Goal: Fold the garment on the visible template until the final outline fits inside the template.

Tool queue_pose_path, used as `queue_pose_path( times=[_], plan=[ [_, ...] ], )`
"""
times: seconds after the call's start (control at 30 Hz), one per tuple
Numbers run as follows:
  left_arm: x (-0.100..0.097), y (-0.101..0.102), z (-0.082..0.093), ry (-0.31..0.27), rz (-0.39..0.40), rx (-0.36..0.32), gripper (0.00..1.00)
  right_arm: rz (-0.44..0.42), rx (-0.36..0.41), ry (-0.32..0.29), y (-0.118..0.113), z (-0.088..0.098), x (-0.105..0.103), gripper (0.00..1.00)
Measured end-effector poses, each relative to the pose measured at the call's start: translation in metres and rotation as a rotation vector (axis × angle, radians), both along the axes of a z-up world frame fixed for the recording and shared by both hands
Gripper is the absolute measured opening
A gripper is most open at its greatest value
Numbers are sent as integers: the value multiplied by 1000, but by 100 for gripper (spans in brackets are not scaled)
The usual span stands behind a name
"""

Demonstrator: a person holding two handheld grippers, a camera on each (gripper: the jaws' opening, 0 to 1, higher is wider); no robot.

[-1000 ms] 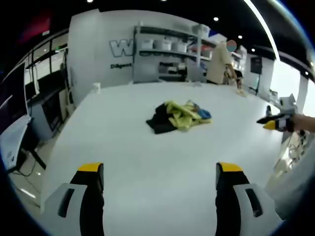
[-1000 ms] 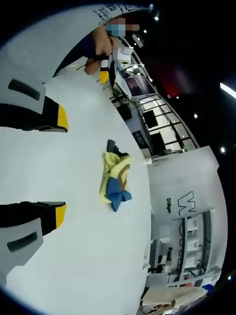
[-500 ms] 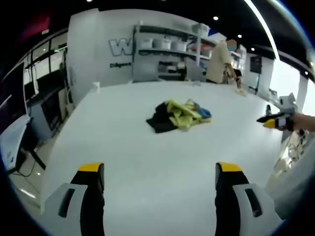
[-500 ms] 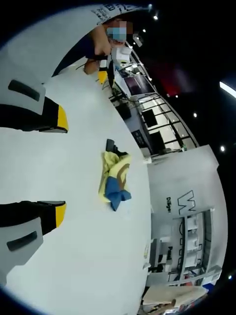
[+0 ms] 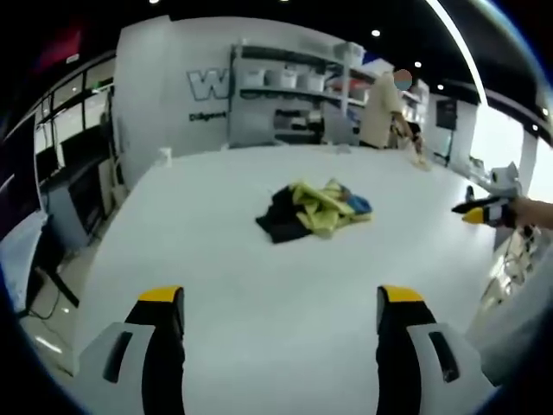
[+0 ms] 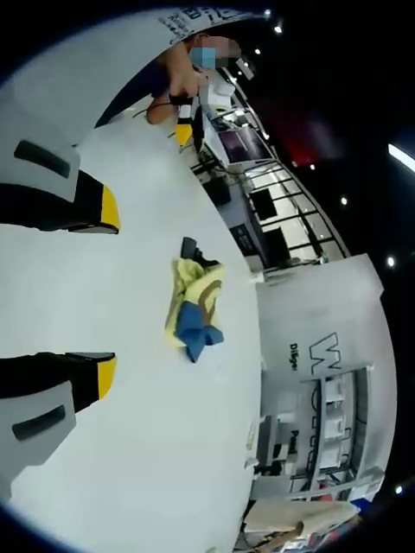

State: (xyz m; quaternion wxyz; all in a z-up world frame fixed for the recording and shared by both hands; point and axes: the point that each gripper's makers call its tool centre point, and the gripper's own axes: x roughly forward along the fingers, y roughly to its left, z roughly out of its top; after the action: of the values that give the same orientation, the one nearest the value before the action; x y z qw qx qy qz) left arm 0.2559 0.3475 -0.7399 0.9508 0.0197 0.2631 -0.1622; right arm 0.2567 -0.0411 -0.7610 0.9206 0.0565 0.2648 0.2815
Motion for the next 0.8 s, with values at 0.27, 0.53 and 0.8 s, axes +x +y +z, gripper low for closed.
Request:
queue_pose_path(
  times=[0.27, 0.53, 0.8],
  plan=[
    [3, 0, 0, 2, -7, -2, 83, -10, 0, -1, -1, 1, 2, 53],
    [10, -1, 7, -13, -13, -10, 82, -20, -19, -10, -8, 10, 7, 53],
    [30, 1, 8, 1, -20, -15, 79, -37, -40, -20, -15, 13, 24, 52]
  ],
)
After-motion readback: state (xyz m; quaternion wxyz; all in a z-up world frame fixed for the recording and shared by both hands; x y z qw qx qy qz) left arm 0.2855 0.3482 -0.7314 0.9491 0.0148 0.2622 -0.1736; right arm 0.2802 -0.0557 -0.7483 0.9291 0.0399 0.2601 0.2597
